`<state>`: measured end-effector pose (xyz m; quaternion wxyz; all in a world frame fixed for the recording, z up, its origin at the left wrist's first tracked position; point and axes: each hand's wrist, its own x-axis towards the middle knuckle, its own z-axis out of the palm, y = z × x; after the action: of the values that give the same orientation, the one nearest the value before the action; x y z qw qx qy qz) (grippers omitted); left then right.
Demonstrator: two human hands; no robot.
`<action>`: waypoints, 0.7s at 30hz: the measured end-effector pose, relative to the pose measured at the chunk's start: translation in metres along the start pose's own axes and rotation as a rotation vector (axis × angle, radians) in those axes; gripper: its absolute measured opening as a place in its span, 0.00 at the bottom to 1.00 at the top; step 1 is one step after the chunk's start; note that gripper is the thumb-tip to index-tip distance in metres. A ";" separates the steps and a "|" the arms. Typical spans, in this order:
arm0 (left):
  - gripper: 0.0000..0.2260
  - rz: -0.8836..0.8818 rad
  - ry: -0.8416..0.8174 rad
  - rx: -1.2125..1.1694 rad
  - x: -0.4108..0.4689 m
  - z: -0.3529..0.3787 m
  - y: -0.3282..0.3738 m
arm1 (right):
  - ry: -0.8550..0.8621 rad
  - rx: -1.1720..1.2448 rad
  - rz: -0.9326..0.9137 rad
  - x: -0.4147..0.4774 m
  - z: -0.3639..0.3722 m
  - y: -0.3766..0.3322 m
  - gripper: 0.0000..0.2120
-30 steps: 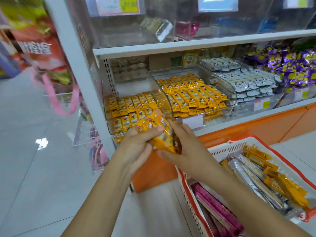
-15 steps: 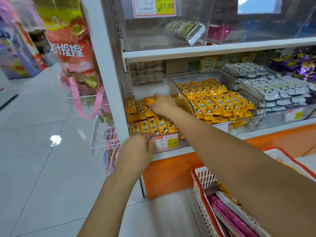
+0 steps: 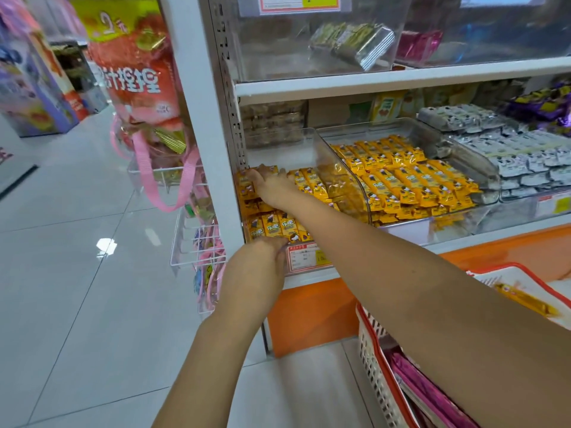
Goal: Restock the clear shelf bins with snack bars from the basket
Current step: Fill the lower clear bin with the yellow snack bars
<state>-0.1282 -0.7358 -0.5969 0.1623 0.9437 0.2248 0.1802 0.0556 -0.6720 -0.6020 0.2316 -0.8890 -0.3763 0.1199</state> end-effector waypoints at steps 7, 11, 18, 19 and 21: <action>0.14 0.161 0.260 -0.255 -0.010 0.003 0.017 | 0.364 0.154 -0.287 -0.092 -0.051 0.030 0.16; 0.20 0.137 0.134 -0.316 -0.018 0.027 0.042 | 0.365 0.142 -0.322 -0.179 -0.062 0.089 0.20; 0.16 0.296 -0.303 -0.164 -0.039 0.093 0.083 | 0.093 -0.011 0.099 -0.271 -0.037 0.247 0.16; 0.14 0.308 -0.377 -0.152 -0.041 0.102 0.087 | 0.075 -0.045 0.180 -0.279 -0.038 0.268 0.14; 0.10 0.319 -0.523 -0.098 -0.043 0.119 0.094 | 0.102 -0.117 0.310 -0.293 -0.044 0.313 0.12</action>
<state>-0.0804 -0.8631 -0.6774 0.2296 0.9725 0.0156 -0.0351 0.0638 -1.0894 -0.7097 0.1772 -0.9533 -0.2288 0.0868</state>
